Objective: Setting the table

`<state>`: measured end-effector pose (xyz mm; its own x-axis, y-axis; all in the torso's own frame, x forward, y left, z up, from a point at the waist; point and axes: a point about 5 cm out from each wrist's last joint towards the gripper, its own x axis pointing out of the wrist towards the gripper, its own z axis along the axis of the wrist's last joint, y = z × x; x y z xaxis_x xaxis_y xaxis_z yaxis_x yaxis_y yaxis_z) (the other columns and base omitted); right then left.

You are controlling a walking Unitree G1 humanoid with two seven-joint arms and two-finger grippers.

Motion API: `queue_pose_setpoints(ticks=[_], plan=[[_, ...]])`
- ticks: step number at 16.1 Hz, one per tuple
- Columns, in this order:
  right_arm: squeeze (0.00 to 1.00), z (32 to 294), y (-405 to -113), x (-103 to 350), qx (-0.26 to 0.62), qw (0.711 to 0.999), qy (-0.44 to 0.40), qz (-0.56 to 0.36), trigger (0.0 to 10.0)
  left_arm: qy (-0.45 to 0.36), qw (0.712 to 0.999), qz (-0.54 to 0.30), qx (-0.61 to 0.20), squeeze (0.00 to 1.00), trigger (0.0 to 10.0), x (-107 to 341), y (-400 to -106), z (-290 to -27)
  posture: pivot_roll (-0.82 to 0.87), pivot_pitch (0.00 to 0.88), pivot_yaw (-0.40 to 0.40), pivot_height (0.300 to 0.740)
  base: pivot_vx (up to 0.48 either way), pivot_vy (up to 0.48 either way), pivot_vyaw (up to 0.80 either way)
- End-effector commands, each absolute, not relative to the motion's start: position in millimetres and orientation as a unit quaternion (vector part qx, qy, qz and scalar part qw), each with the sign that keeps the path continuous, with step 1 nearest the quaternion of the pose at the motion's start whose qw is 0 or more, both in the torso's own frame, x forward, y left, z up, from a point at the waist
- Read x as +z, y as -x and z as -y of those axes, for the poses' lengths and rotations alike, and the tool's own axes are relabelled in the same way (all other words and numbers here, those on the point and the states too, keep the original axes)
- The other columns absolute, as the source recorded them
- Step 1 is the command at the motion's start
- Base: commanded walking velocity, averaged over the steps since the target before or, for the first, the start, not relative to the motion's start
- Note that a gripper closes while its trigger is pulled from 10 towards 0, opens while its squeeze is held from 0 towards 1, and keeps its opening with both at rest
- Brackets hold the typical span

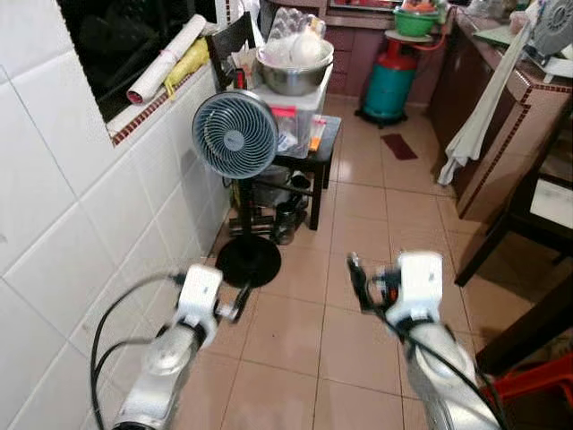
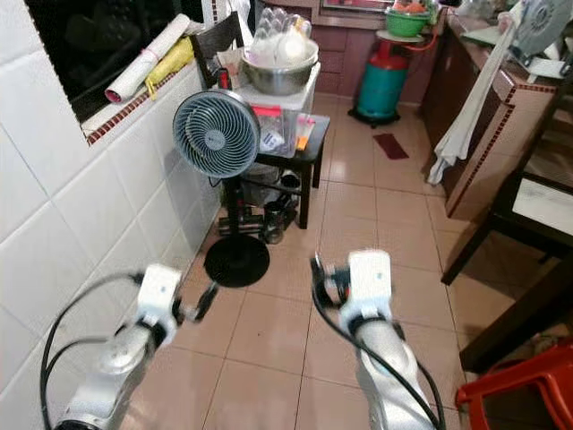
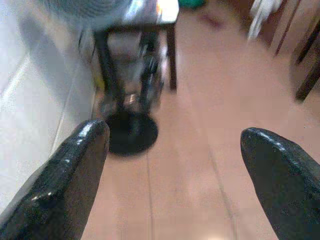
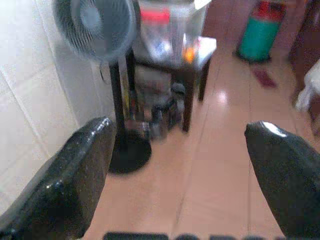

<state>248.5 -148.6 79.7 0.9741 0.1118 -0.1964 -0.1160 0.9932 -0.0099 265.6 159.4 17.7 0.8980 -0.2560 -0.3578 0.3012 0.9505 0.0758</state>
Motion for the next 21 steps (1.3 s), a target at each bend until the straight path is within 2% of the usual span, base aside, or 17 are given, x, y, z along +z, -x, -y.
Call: queue_pose_setpoints(ticks=[1,2,6,9,12,18,21], plan=[[0.00,159,-245,62,0.040,0.991,0.003,-0.128,10.0,-0.074,0.967,-0.207,-0.131,0.00,10.0,6,-264,-170,-0.01,0.000,-0.026,0.740,0.000,0.000,0.00],[0.00,159,-245,62,0.040,0.991,0.003,-0.128,10.0,-0.074,0.967,-0.207,-0.131,0.00,10.0,6,-264,-170,-0.01,0.000,-0.026,0.740,0.000,0.000,0.00],[0.00,170,-245,16,0.017,0.979,0.004,-0.201,10.0,-0.077,0.949,-0.276,-0.128,0.00,10.0,-17,-256,-185,0.00,0.000,-0.017,0.740,0.000,0.000,0.00],[0.00,180,-242,-20,-0.005,0.964,-0.002,-0.267,10.0,-0.075,0.928,-0.344,-0.123,0.00,10.0,-41,-238,-197,0.01,0.000,-0.010,0.740,0.000,0.000,-0.38],[0.00,183,-243,-27,-0.005,0.960,0.000,-0.281,10.0,-0.067,0.918,-0.371,-0.123,0.00,10.0,-50,-227,-198,0.01,0.000,-0.010,0.740,0.000,0.000,-0.55],[0.00,186,-244,-34,0.006,0.959,0.016,-0.282,10.0,-0.045,0.920,-0.372,-0.112,0.00,10.0,-53,-225,-196,0.00,0.000,-0.026,0.740,0.000,0.000,0.00],[0.00,185,-242,-37,0.006,0.960,0.015,-0.281,10.0,-0.033,0.921,-0.374,-0.107,0.00,10.0,-55,-224,-196,0.00,0.000,-0.024,0.740,0.254,0.000,0.00]])
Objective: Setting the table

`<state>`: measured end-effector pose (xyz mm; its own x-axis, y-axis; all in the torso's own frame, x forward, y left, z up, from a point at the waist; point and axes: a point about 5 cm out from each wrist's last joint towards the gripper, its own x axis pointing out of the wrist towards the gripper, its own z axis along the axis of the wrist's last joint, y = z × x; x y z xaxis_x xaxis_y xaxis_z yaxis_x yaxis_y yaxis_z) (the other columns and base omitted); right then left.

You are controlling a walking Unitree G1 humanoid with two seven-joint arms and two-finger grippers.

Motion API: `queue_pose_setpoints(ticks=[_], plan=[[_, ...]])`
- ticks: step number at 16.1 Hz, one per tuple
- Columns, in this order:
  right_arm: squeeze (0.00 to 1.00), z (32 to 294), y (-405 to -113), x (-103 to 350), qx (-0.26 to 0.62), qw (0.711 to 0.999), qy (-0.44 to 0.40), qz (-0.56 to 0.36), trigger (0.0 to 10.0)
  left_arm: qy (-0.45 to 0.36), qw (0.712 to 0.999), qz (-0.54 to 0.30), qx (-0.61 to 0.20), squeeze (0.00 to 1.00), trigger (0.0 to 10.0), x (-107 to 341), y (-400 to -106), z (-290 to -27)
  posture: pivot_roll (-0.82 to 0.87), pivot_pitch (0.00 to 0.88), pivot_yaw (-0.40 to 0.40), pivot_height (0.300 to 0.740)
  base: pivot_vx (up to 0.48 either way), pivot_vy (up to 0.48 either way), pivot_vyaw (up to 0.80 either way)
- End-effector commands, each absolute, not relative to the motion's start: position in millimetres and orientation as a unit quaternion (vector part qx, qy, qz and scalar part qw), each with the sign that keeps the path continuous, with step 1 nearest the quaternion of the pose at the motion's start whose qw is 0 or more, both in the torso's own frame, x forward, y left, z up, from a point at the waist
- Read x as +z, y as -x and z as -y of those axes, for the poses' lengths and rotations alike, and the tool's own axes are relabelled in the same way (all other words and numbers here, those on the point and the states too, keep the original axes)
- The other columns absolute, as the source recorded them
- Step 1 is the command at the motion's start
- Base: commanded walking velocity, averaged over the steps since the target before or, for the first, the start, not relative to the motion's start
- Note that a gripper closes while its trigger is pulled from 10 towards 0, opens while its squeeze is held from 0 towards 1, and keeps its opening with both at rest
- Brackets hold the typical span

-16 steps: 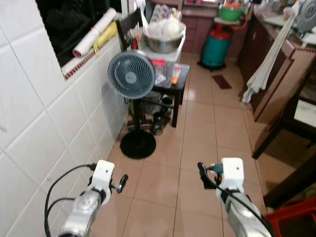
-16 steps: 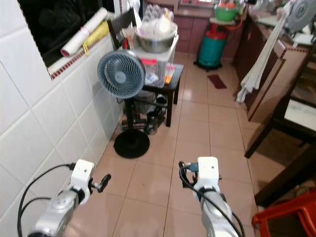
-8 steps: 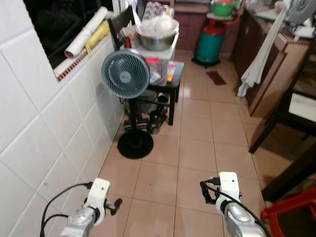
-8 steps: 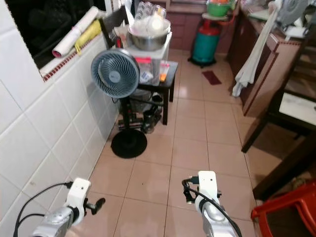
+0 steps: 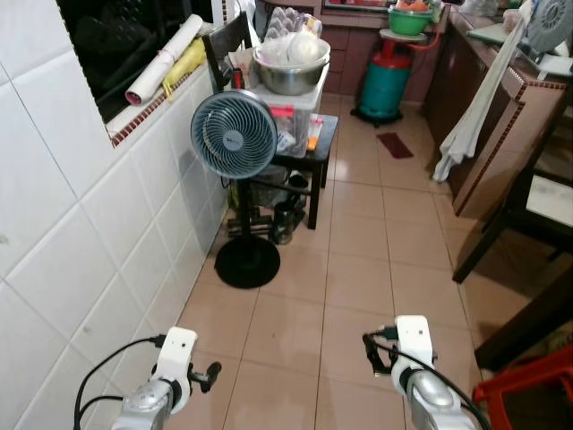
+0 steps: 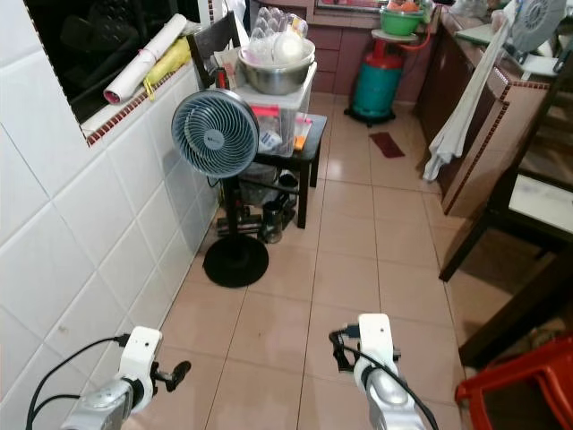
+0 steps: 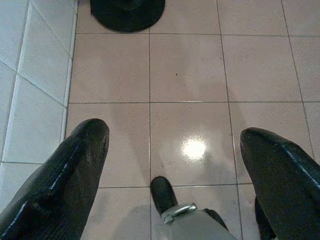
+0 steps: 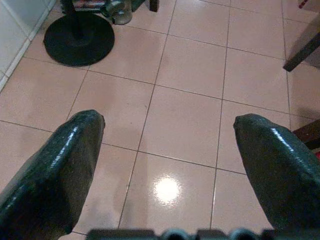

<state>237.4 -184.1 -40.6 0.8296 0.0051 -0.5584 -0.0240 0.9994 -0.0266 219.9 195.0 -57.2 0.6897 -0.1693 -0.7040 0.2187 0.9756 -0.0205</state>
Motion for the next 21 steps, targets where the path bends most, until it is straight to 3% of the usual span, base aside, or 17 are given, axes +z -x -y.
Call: queue_pose_setpoints(ticks=[1,13,21], plan=[[0.00,185,-241,-38,0.006,0.959,0.015,-0.282,10.0,-0.033,0.920,-0.375,-0.107,0.00,10.0,-55,-224,-196,0.00,0.000,-0.024,0.740,0.262,0.000,0.00],[0.00,185,-238,-42,0.007,0.958,0.018,-0.287,10.0,-0.026,0.921,-0.374,-0.101,0.00,10.0,-54,-227,-195,-0.01,0.000,-0.024,0.740,0.285,0.000,0.00],[0.00,188,-222,-58,-0.004,0.935,0.002,-0.355,10.0,-0.056,0.914,-0.399,-0.042,0.00,10.0,-58,-222,-205,-0.01,0.000,-0.021,0.740,0.000,0.000,0.00]])
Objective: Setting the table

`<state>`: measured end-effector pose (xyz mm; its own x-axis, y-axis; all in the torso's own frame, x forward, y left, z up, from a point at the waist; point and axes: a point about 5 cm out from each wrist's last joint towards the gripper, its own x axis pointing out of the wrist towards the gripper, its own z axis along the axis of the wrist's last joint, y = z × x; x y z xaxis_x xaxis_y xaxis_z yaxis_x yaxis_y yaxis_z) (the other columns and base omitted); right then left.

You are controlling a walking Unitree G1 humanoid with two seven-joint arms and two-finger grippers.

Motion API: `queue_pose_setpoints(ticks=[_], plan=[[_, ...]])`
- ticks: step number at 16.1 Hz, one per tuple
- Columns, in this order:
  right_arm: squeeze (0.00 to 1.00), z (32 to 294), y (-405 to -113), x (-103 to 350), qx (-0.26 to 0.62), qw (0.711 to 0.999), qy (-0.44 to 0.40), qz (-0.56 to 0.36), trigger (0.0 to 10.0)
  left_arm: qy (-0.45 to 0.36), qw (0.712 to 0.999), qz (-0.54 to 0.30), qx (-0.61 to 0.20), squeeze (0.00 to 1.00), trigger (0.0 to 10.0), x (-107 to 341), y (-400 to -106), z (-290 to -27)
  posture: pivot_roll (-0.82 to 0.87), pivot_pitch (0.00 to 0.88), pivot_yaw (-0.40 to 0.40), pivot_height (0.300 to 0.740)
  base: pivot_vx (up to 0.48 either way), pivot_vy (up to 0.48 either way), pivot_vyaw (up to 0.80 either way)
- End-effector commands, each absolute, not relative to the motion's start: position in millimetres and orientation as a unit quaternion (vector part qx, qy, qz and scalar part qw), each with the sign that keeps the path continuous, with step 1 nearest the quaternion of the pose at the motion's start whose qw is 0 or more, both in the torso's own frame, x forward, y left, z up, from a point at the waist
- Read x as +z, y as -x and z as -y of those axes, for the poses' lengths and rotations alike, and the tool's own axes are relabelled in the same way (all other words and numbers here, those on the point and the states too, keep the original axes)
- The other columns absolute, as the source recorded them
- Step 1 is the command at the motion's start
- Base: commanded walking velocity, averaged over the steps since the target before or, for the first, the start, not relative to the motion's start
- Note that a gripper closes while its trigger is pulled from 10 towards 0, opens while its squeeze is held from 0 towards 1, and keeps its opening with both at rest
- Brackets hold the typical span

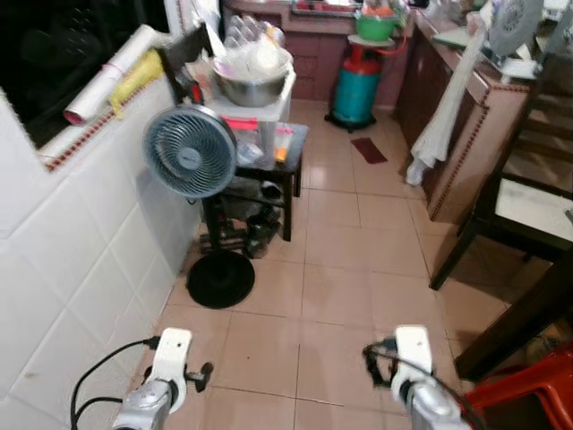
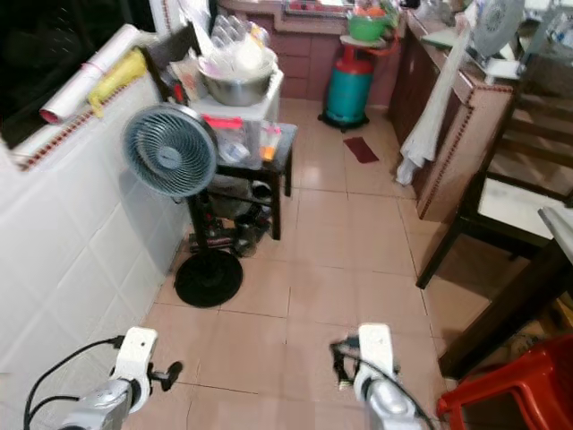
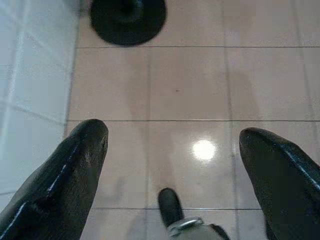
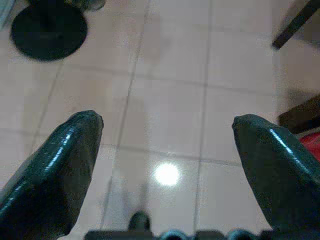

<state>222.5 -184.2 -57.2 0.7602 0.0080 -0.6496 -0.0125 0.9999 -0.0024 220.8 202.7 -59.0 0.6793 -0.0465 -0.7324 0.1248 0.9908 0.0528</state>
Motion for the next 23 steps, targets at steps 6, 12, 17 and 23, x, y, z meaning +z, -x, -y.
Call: queue_pose_setpoints(ticks=[6,12,17,23], plan=[[0.00,185,-212,-67,0.003,0.921,0.019,-0.388,10.0,-0.057,0.906,-0.419,-0.028,0.00,10.0,-61,-218,-212,0.00,0.000,-0.013,0.740,0.000,0.000,-0.18],[0.00,182,-210,-68,0.014,0.920,0.029,-0.391,10.0,-0.061,0.904,-0.422,-0.027,0.00,10.0,-61,-216,-213,0.00,0.000,-0.014,0.740,0.000,0.000,-0.47],[0.00,181,-210,-68,0.020,0.920,0.034,-0.389,10.0,-0.069,0.903,-0.424,-0.031,0.00,10.0,-61,-215,-214,0.00,0.000,-0.014,0.740,0.000,0.367,-0.26],[0.00,179,-212,-67,0.025,0.921,0.038,-0.386,10.0,-0.073,0.902,-0.424,-0.032,0.00,10.0,-61,-216,-215,0.00,0.000,-0.012,0.740,0.000,0.364,-0.07]])
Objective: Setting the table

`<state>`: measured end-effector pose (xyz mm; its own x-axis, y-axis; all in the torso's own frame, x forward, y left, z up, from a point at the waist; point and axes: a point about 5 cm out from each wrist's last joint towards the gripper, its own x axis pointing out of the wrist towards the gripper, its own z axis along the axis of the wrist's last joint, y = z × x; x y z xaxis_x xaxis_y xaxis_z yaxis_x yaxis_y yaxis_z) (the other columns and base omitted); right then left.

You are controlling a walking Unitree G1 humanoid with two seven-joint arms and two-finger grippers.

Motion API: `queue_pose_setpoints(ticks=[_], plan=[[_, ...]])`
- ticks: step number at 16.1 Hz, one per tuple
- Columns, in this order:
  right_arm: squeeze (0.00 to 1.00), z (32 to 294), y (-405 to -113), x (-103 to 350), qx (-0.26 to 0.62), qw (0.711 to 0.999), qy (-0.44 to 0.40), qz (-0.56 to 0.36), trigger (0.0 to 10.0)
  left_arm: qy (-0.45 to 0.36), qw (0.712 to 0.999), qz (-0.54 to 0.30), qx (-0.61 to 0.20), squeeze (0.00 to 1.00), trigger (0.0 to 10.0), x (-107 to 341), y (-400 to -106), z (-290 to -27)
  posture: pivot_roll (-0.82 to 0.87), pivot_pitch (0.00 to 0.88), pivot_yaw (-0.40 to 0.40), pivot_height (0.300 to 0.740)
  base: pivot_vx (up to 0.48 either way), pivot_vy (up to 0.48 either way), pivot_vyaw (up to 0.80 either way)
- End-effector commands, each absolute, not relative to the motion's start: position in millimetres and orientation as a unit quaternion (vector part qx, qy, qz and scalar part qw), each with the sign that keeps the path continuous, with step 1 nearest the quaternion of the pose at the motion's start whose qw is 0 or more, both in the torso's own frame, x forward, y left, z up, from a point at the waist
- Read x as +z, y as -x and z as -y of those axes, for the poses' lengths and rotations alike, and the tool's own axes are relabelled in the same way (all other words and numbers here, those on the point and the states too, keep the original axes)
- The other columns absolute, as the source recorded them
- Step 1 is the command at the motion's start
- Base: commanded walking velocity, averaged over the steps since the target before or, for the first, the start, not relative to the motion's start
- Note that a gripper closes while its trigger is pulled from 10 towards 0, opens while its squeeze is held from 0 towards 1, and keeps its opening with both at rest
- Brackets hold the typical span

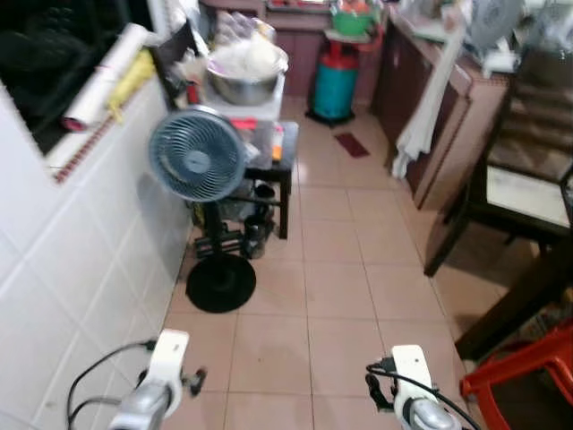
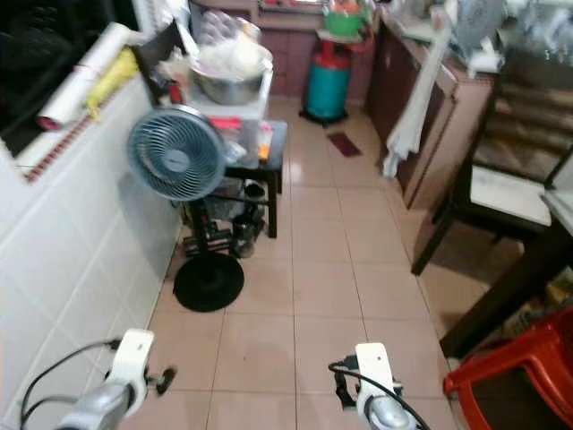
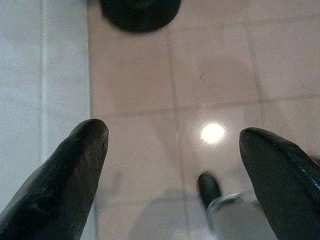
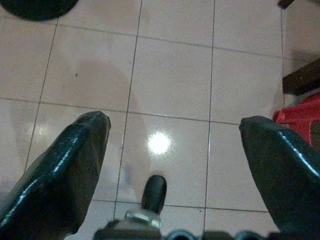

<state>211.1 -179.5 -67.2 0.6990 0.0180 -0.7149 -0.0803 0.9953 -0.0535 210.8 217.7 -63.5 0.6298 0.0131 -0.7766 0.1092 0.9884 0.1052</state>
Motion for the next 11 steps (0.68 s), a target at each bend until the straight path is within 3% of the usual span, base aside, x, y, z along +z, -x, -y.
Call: queue_pose_setpoints(ticks=[1,11], plan=[[0.00,179.0,-211.7,-66.9,0.025,0.921,0.038,-0.386,10.0,-0.074,0.902,-0.425,-0.031,0.00,10.0,-61.2,-215.7,-215.3,0.00,0.000,-0.012,0.740,0.000,0.244,0.00],[0.00,176.4,-214.5,-65.2,0.034,0.924,0.043,-0.379,10.0,-0.108,0.902,-0.417,-0.035,0.00,10.0,-59.2,-217.9,-217.3,0.00,0.000,-0.009,0.740,0.000,0.000,0.00]])
